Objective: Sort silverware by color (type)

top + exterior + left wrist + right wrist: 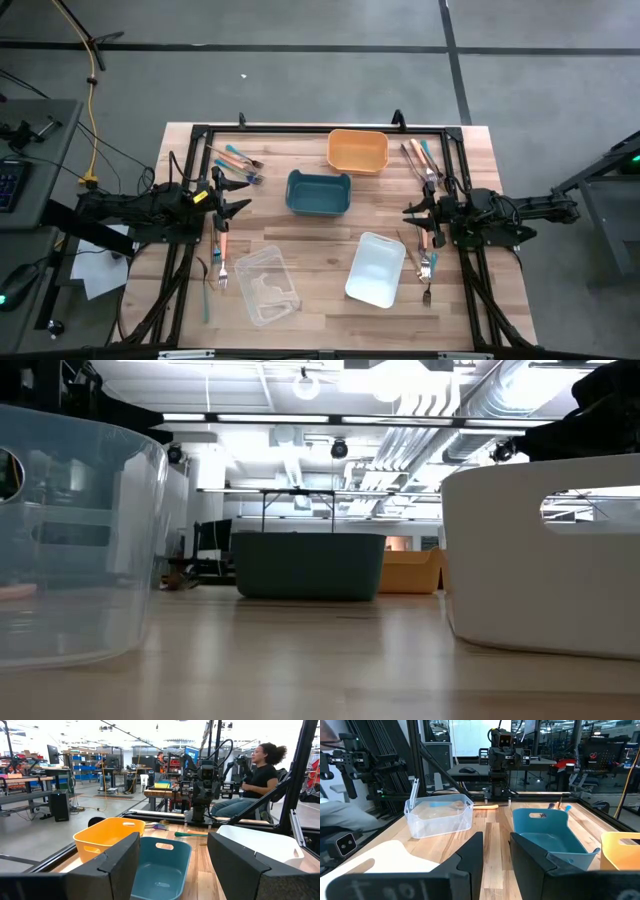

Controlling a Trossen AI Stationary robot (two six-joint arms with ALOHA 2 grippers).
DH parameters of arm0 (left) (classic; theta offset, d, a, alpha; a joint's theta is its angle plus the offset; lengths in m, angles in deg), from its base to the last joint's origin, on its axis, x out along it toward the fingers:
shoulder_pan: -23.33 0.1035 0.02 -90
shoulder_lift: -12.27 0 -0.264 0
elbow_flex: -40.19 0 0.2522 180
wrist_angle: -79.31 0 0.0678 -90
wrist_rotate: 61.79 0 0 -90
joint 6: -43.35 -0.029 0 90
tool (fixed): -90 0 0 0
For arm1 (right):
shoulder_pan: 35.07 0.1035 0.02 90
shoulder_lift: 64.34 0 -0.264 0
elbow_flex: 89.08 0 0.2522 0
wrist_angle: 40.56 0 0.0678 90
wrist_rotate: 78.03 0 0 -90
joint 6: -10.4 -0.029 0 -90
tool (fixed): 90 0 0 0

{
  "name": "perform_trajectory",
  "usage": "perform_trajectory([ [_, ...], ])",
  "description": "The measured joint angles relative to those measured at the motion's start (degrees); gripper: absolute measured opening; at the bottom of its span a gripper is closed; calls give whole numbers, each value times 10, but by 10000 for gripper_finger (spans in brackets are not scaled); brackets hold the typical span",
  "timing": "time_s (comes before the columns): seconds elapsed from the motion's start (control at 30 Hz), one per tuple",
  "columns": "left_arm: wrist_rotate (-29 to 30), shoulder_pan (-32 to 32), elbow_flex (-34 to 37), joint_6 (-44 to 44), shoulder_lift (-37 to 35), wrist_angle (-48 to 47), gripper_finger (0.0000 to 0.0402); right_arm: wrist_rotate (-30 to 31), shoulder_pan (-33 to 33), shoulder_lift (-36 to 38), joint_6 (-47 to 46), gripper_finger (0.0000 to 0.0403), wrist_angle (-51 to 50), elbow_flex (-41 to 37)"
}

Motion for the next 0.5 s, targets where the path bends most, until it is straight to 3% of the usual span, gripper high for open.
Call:
perform_trajectory([
  [0.5, 0, 0, 0, 0, 0, 0, 224, -3, 0, 0, 0, 91, 0, 0],
])
